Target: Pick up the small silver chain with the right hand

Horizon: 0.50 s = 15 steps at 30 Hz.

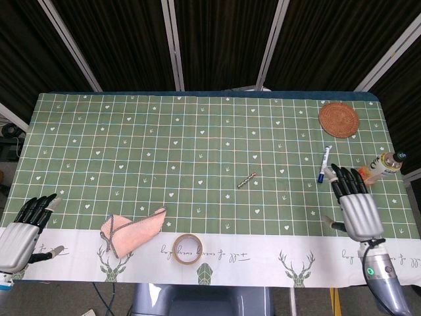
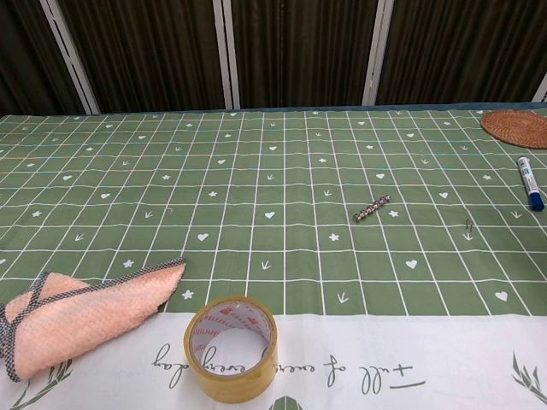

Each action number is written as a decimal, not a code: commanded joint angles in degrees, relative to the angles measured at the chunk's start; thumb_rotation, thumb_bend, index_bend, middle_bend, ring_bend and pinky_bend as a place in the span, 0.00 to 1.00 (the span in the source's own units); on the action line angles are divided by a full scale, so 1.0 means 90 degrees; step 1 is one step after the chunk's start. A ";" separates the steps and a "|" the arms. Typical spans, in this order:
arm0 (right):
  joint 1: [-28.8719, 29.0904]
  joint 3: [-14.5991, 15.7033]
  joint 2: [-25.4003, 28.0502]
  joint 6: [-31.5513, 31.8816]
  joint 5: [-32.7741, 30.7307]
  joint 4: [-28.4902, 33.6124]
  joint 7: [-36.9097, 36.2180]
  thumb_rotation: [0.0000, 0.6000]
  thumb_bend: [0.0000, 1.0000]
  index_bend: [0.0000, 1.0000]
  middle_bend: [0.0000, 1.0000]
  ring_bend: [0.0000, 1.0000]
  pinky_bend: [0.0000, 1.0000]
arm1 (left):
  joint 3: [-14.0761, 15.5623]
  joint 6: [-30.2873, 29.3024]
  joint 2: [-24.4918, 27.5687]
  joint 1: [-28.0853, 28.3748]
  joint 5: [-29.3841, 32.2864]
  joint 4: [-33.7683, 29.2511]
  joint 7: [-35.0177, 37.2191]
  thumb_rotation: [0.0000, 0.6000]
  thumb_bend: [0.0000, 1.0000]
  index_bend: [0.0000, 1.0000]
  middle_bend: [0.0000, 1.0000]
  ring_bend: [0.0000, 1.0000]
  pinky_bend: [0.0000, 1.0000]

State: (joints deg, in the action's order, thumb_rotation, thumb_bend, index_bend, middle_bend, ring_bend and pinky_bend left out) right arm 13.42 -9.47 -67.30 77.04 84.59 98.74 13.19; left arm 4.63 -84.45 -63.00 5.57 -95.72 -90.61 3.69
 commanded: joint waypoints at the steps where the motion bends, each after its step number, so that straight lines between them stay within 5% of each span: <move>1: 0.0395 -0.0254 -0.0391 -0.0348 -0.0297 -0.0025 0.0356 1.00 0.01 0.00 0.00 0.00 0.00 | -0.0015 0.0019 0.0027 0.0008 0.0038 -0.0030 0.0036 1.00 0.04 0.00 0.00 0.00 0.00; 15: 0.1642 -0.0716 -0.2136 -0.1226 -0.1599 -0.1345 0.1327 1.00 0.01 0.00 0.00 0.00 0.00 | -0.0042 0.0196 0.0116 0.0061 0.0213 -0.0072 0.0261 1.00 0.04 0.00 0.00 0.00 0.00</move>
State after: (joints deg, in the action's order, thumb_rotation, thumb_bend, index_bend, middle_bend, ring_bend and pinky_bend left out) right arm 27.08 -15.72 -84.80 66.97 71.54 88.39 24.42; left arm 4.26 -82.73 -61.98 6.10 -93.83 -91.26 6.01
